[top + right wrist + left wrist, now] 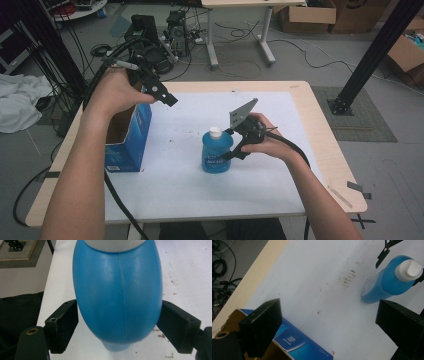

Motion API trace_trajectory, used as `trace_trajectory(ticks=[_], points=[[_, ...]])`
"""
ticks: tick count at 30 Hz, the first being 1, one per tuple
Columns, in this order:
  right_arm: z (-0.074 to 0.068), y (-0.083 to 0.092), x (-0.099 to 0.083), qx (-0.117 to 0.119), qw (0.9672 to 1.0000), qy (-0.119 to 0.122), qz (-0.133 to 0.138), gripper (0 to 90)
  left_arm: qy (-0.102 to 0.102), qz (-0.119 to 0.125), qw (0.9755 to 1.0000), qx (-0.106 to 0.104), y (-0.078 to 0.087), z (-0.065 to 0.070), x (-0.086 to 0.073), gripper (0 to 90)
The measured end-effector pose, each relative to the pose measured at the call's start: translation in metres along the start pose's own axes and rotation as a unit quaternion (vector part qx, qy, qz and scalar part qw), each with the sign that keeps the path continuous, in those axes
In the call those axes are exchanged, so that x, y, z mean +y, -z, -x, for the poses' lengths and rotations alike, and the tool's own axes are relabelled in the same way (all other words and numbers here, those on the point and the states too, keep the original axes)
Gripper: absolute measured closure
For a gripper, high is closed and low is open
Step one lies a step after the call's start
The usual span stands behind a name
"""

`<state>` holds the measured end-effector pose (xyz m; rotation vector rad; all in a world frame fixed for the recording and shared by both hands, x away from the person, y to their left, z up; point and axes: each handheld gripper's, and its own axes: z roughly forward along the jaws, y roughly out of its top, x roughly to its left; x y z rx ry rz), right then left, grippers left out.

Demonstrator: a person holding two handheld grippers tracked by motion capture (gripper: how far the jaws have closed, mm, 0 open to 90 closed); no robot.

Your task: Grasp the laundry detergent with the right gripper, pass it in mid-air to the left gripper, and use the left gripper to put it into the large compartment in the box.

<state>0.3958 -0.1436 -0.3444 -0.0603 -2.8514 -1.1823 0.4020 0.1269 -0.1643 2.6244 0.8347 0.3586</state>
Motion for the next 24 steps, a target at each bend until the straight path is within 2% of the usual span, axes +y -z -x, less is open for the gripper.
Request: trace_trajectory(ticks=[18,24], points=[[0.000,-0.011,0.000,0.006,1.0000,0.001,0.001,26.3,0.000,0.000,1.0000,-0.001,0.001,-0.002,-0.002,7.8],[0.000,-0.011,0.000,0.006,1.0000,0.002,0.004,31.2,-0.001,-0.002,1.0000,-0.002,-0.001,-0.002,-0.002,7.8]])
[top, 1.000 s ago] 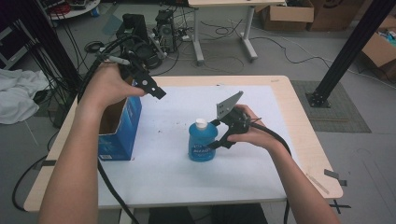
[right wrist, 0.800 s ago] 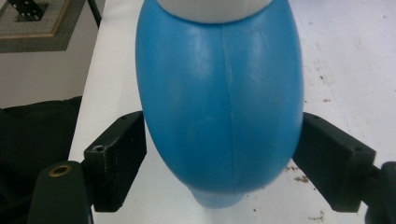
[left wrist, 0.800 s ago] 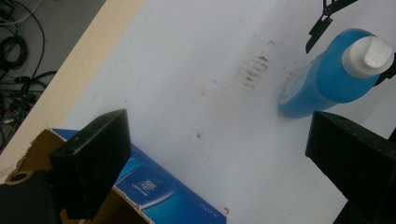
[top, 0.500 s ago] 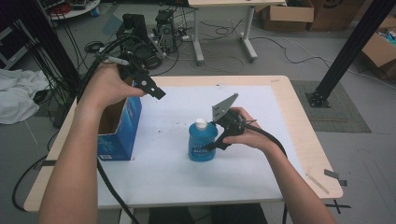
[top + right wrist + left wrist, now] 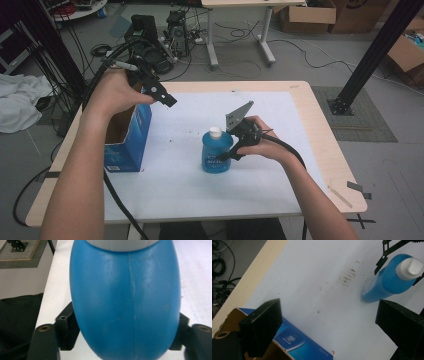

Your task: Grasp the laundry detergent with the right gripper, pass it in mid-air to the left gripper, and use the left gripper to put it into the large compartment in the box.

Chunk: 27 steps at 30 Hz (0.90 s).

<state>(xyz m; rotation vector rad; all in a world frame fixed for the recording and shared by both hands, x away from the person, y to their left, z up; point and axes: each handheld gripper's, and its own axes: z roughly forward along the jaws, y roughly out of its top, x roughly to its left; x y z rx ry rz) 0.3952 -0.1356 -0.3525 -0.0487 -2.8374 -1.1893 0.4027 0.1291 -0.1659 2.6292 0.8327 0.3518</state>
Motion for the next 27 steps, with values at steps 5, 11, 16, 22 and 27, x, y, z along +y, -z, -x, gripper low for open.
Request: trace_trajectory(ticks=[5,11,16,22,27], points=[[0.0007,-0.0004,-0.0005,0.002,1.0000,0.000,0.000,33.0,0.000,0.001,1.0000,-0.001,0.0000,-0.0003,-0.0003,7.8],[0.0011,-0.0009,-0.0006,0.003,1.0000,0.001,0.000,36.5,0.000,-0.001,1.0000,-0.002,-0.0002,-0.0009,-0.0009,7.9],[0.0021,-0.0007,-0.0003,0.000,1.0000,0.003,0.002,41.9,0.000,-0.001,1.0000,-0.003,-0.0010,-0.0009,-0.0010,7.9],[0.0027,-0.0006,-0.0013,0.001,0.9999,0.010,0.008,42.7,-0.002,-0.002,1.0000,-0.005,-0.0031,-0.0002,-0.0005,7.9],[0.0046,-0.0004,-0.0033,0.004,0.9997,0.011,0.019,43.8,-0.005,-0.001,1.0000,-0.007,-0.0045,0.0011,-0.0008,7.9]])
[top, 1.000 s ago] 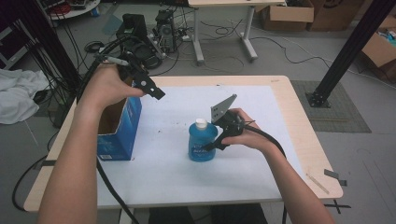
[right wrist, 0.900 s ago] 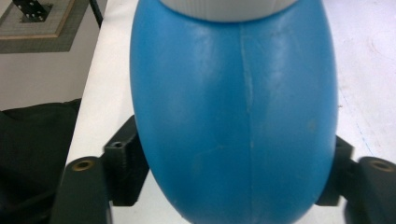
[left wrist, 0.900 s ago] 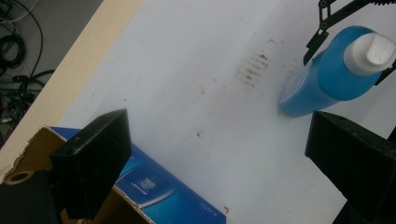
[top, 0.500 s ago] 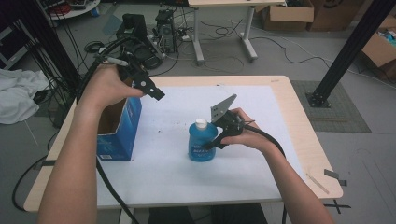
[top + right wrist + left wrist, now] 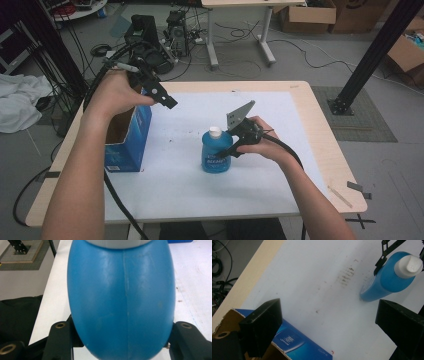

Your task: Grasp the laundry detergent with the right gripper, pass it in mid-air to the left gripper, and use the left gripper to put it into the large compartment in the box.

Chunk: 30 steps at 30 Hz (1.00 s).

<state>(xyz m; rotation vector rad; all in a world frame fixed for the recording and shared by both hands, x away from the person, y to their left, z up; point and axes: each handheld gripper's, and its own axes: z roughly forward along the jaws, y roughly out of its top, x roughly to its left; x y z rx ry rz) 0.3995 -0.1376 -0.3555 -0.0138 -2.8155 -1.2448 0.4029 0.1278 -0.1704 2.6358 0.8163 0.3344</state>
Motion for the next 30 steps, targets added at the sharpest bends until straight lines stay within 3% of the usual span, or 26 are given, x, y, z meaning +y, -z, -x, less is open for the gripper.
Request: trace_trajectory(ticks=[8,12,16,22,30], points=[[0.005,0.003,0.002,-0.011,0.9999,-0.005,0.005,44.6,-0.015,-0.002,0.9999,-0.008,0.002,0.004,0.001,8.0],[0.009,0.010,0.009,0.002,0.9999,-0.010,0.011,44.7,-0.028,-0.005,0.9995,-0.014,0.004,0.007,0.004,8.0],[0.010,0.016,0.022,0.003,1.0000,-0.004,0.006,44.8,-0.041,-0.004,0.9988,-0.025,0.007,0.011,0.006,8.0],[0.017,0.024,0.045,0.027,0.9996,-0.003,0.003,44.9,-0.065,-0.008,0.9968,-0.046,0.010,0.019,0.010,7.9],[0.016,0.030,0.075,0.041,0.9991,0.008,-0.005,44.9,-0.093,-0.017,0.9935,-0.063,0.010,0.031,0.017,8.0]])
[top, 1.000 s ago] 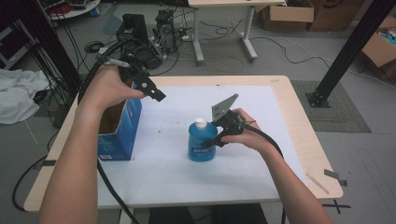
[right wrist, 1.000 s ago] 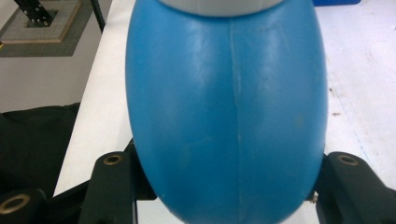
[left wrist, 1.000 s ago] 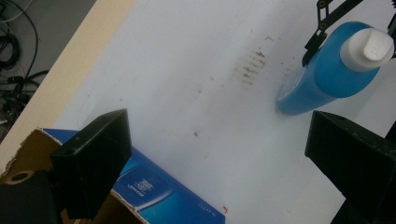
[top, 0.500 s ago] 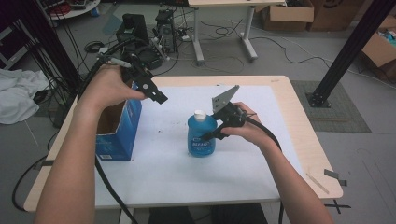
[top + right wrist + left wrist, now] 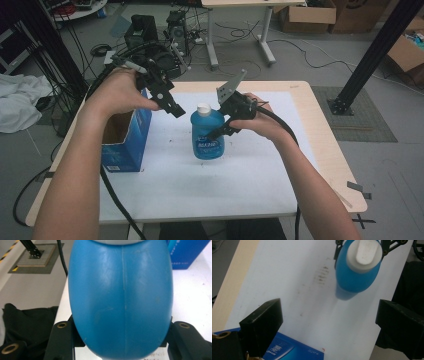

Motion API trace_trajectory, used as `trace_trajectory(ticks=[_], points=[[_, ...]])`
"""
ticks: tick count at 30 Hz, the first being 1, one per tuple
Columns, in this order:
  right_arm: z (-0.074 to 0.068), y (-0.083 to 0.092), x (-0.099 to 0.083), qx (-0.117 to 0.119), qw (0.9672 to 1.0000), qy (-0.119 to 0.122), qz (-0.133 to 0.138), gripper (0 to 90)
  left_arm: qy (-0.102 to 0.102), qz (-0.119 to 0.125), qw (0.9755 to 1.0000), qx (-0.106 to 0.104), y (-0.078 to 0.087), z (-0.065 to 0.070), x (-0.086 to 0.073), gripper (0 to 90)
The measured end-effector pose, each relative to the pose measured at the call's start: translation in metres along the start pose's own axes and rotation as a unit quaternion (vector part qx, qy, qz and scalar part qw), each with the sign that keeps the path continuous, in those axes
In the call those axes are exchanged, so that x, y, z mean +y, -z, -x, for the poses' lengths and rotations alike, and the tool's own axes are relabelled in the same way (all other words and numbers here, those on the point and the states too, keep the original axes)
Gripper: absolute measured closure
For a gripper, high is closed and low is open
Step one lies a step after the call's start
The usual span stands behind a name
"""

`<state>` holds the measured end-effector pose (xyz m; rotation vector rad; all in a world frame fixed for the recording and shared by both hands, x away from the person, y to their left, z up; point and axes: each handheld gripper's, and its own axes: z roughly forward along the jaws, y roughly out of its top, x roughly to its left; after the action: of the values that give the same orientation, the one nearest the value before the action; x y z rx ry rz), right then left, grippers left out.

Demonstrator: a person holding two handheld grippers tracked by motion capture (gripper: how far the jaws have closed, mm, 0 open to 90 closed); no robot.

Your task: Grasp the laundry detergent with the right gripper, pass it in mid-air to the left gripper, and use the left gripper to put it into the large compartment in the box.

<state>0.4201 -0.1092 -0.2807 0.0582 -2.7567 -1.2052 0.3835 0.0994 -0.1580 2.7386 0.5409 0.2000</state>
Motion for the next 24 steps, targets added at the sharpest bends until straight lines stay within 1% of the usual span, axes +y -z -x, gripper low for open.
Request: trace_trajectory(ticks=[4,10,12,15,20,24], points=[[0.000,0.000,0.010,0.009,0.9999,0.004,-0.005,44.9,-0.015,-0.004,0.9998,-0.008,-0.002,0.005,0.006,8.5],[-0.004,-0.002,0.023,0.012,0.9995,0.016,-0.023,45.0,-0.031,-0.014,0.9992,-0.022,-0.009,0.012,0.014,8.7],[-0.006,-0.002,0.026,0.012,0.9994,0.020,-0.023,45.0,-0.038,-0.019,0.9988,-0.026,-0.011,0.014,0.017,8.7],[-0.007,-0.002,0.031,0.016,0.9993,0.021,-0.025,44.9,-0.046,-0.024,0.9983,-0.029,-0.014,0.018,0.020,8.7],[-0.008,-0.001,0.035,0.016,0.9992,0.019,-0.031,44.9,-0.054,-0.030,0.9977,-0.028,-0.019,0.023,0.024,8.9],[-0.010,-0.001,0.037,0.014,0.9990,0.021,-0.035,44.9,-0.060,-0.032,0.9971,-0.033,-0.022,0.025,0.026,11.3]])
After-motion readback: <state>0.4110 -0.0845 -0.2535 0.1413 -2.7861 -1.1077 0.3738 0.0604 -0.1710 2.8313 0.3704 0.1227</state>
